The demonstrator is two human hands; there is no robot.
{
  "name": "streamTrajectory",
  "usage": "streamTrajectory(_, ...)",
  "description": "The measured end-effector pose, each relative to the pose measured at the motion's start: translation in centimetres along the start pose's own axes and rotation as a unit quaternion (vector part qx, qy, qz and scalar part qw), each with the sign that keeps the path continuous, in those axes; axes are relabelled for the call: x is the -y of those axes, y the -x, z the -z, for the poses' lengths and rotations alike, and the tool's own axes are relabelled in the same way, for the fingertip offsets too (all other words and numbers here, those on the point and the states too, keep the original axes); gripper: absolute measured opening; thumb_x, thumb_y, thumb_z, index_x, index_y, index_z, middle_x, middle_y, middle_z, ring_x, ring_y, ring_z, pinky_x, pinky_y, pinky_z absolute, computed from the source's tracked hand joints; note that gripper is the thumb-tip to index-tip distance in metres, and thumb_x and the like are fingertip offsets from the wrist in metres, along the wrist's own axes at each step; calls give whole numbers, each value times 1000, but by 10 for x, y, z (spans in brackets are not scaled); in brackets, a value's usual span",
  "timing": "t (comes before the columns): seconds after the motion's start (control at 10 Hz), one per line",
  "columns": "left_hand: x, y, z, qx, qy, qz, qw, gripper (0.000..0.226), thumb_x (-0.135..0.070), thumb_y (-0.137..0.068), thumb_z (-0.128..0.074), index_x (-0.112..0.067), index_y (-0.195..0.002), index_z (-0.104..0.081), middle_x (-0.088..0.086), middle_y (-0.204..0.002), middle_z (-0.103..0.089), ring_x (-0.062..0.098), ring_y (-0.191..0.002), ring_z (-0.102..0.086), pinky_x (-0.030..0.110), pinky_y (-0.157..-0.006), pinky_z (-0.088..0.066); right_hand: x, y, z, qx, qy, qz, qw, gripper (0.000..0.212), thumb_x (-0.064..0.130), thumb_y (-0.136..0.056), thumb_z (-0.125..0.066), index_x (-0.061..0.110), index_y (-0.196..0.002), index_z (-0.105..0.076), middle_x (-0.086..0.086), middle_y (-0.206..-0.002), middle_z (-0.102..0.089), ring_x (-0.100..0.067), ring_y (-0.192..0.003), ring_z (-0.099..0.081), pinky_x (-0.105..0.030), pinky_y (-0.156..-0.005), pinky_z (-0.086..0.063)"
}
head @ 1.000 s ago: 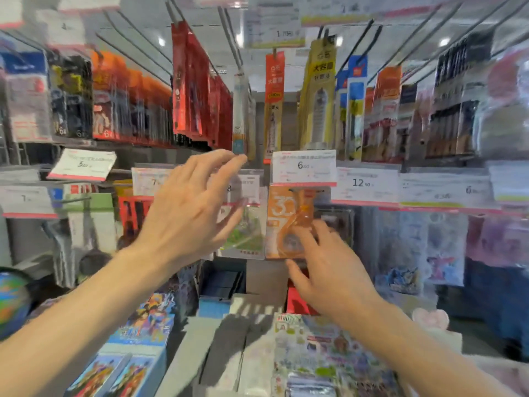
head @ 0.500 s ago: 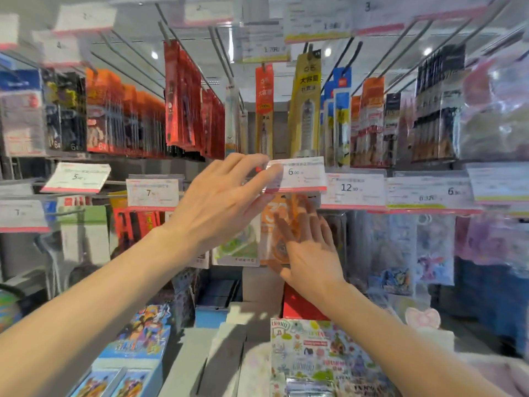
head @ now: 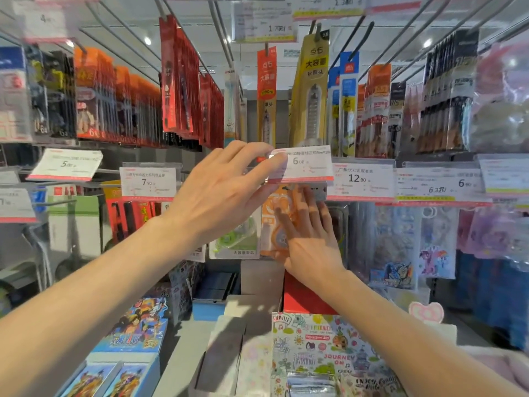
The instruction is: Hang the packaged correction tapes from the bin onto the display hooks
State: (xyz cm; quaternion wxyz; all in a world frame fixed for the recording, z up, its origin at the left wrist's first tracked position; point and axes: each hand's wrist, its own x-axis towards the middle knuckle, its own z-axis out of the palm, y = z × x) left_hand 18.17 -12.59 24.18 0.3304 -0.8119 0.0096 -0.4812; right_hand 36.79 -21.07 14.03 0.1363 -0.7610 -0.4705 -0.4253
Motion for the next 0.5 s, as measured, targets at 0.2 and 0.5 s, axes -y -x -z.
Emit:
streamTrajectory(0.2, -1, 0, 1, -6, 5, 5, 1000, 40, -32, -107, -49, -11, -141, -53, 14, -138, -57, 34, -115, -57, 48, -82, -53, 1, 1, 6, 22, 6, 3, 1000, 99, 61, -72, -72, 23, -153, -29, -23, -161, -15, -43, -148, -12, -60, -118, -15)
streamTrajectory(0.5, -18, 26, 3, -30, 71, 96, 992, 52, -42, -103, -49, -14, -147, -49, 10, -148, -50, 29, -128, -52, 44, -101, -46, 6, 27, 30, 10, -60, -13, 998, 85, 70, -90, -38, 23, -157, -11, -16, -157, -26, -37, -146, -22, -54, -119, -20)
